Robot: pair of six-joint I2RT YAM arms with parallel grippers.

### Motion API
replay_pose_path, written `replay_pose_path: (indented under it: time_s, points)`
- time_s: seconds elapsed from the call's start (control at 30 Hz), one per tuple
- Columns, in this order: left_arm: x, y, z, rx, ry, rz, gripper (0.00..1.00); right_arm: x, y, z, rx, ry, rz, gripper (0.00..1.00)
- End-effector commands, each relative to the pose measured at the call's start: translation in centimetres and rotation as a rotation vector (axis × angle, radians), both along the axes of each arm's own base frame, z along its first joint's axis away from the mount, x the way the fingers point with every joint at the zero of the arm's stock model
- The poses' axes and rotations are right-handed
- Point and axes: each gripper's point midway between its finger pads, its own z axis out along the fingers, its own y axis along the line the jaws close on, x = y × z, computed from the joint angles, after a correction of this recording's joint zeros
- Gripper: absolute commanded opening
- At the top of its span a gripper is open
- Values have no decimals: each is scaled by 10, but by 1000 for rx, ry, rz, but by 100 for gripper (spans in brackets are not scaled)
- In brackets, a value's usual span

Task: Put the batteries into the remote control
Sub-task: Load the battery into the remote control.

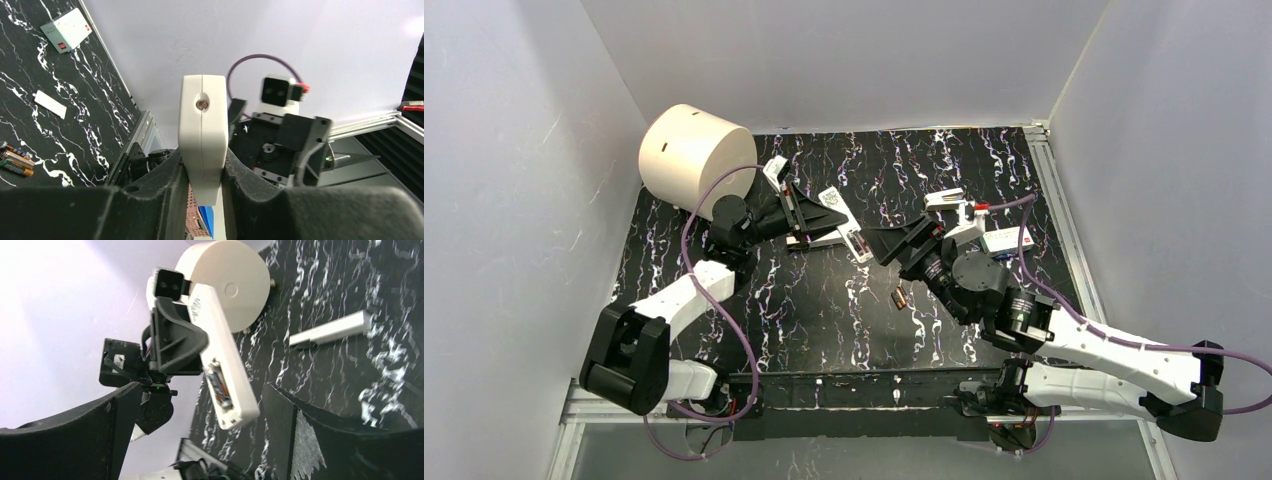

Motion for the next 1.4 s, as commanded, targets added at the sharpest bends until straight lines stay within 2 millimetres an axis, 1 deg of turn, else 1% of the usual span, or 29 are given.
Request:
replay_pose_path:
  time_s: [0.0, 0.1, 0.17, 0.3, 0.4, 0.43, 0.57, 0.63, 0.77, 1.0, 1.17, 1.23, 1.37]
  points:
    - [-9, 6, 36, -48, -133, 26, 0, 2, 2, -15, 236, 193, -50, 99]
    - [-9, 7, 38, -52, -136, 29, 0, 1, 10, -23, 295, 239, -31, 99]
    - [-9, 7, 39, -53, -137, 30, 0, -1, 17, -22, 341, 246, -2, 99]
    - [-8, 7, 39, -53, -137, 32, 0, -5, 28, -11, 407, 215, 57, 99]
    - [-9, 7, 38, -52, -137, 28, 0, -5, 33, -11, 407, 220, 67, 98]
    - [-9, 7, 38, -52, -136, 29, 0, -4, 34, -13, 405, 224, 62, 98]
    - [-12, 7, 39, -49, -152, 21, 0, 0, 34, -10, 414, 216, 45, 98]
    - [-15, 7, 39, -47, -158, 12, 0, 3, 32, -9, 398, 212, 20, 95]
    - [-18, 7, 39, -42, -173, 3, 0, 9, 29, 0, 401, 205, -20, 91]
    - [-21, 8, 39, -36, -197, -7, 0, 12, 38, 3, 387, 211, -13, 87]
    - [-24, 8, 41, -36, -213, -11, 0, 13, 44, 4, 382, 216, 1, 81]
    - [-25, 8, 41, -36, -214, -12, 0, 13, 44, 4, 388, 226, -1, 80]
    - [-27, 8, 42, -37, -221, -18, 0, 14, 44, 1, 389, 239, -3, 74]
